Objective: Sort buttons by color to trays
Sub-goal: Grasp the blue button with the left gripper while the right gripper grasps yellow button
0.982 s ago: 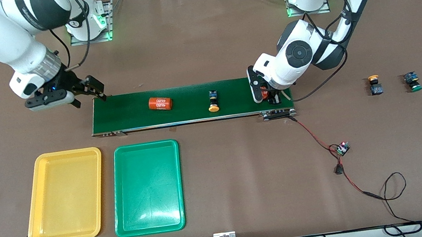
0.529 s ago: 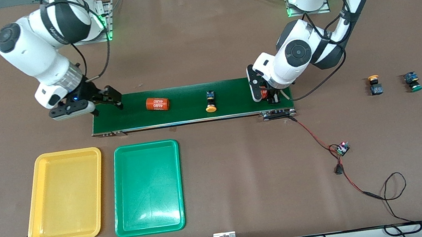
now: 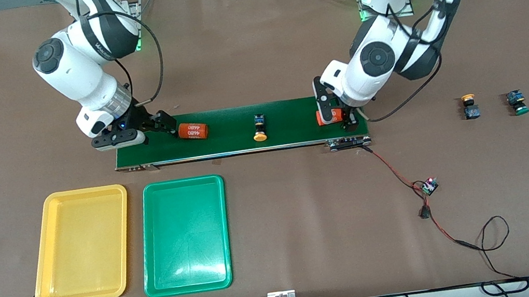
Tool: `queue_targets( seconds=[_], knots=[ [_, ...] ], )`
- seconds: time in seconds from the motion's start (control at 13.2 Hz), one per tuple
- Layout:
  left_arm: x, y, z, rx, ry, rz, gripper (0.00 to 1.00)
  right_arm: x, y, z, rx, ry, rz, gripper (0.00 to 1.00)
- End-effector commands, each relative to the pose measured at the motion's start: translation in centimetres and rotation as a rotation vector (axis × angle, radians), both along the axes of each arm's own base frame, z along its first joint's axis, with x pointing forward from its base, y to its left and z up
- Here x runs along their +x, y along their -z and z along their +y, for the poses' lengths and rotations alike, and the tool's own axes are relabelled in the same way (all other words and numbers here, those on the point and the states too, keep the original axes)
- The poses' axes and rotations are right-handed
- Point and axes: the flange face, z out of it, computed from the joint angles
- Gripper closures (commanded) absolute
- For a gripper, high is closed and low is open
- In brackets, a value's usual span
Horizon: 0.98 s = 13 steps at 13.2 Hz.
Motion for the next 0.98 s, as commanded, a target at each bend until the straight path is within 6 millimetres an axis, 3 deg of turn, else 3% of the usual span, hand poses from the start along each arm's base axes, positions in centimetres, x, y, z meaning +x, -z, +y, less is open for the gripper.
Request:
queue_targets(
  seconds=[0.0,0.23,0.38,0.6,0.76,0.91],
  knots=[
    [1.5,-4.8,4.8,0.034,-0.083,-0.016,0.0,0.1,1.3,2.7,0.033,0.002,-0.018,0.0],
    [5.0,-4.7,14.1,0.03,-0.255,-0.007,0.0,0.0,2.6,4.0,0.046,0.015,-0.018,0.0],
    [6.5,-3.1,20.8,0.01,-0.386,0.03,0.0,0.3,3.2,4.7,0.052,0.015,-0.014,0.0],
    [7.3,0.7,31.3,-0.017,-0.57,0.097,0.0,0.2,3.3,6.6,0.078,0.07,0.01,0.0],
    [6.8,2.5,36.1,0.006,-0.667,0.122,0.0,0.2,3.4,7.9,0.092,0.098,0.026,0.0],
    [6.1,4.3,39.1,0.117,-0.786,0.129,0.0,0.2,3.9,8.2,0.09,0.092,0.035,0.0]
  ],
)
